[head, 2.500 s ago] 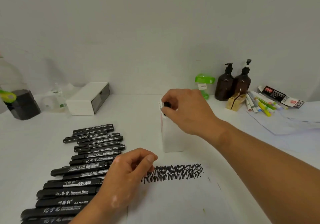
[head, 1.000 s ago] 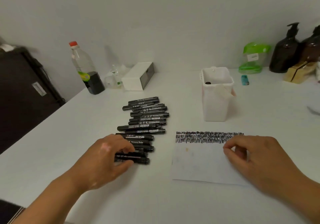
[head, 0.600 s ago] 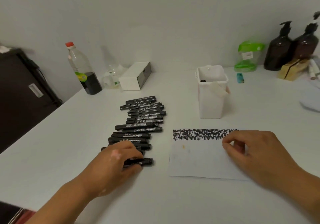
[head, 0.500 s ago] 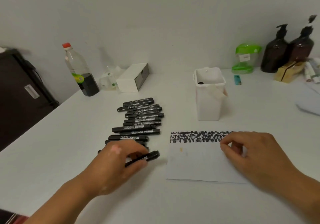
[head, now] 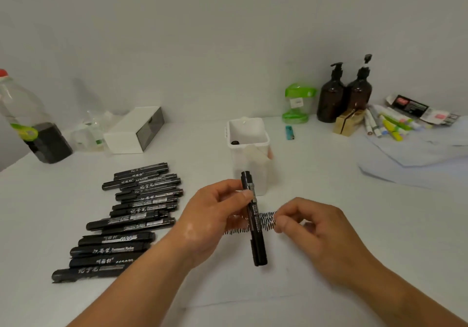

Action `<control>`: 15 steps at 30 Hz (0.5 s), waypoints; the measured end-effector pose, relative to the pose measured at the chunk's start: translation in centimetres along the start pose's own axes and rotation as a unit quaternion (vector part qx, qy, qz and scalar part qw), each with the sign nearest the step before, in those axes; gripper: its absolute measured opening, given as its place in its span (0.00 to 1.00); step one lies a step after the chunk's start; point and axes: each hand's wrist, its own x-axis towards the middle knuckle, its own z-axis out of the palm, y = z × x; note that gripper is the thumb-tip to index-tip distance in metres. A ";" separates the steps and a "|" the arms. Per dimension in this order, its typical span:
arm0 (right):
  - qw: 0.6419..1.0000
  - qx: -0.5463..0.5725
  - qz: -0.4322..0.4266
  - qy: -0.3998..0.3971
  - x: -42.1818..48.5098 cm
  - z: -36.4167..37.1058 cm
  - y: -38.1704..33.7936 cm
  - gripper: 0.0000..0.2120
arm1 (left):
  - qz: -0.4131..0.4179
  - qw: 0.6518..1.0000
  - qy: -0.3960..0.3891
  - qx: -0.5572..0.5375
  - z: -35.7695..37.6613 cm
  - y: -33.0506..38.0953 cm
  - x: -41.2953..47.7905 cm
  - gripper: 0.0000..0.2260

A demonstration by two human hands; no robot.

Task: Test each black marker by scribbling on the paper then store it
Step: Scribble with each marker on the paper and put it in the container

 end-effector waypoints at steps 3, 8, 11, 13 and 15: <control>0.996 0.082 0.035 -0.008 0.5 0.1 0.0 0.08 | 0.009 0.997 -0.037 0.061 1.0 -0.6 0.0 0.12; 0.984 0.163 0.076 0.005 0.9 0.3 0.4 0.07 | 0.055 0.972 -0.030 0.226 2.2 -0.9 -1.1 0.12; 0.981 0.178 0.072 0.012 1.0 0.3 0.5 0.11 | 0.081 0.962 -0.007 0.259 2.0 -1.1 -1.4 0.11; 0.977 0.200 0.070 0.035 1.1 0.0 0.6 0.10 | 0.106 0.947 0.004 0.304 1.4 -1.3 -1.7 0.09; 0.974 0.209 0.066 0.061 1.1 -0.3 0.7 0.06 | 0.138 0.915 0.010 0.379 1.0 -1.5 -2.1 0.09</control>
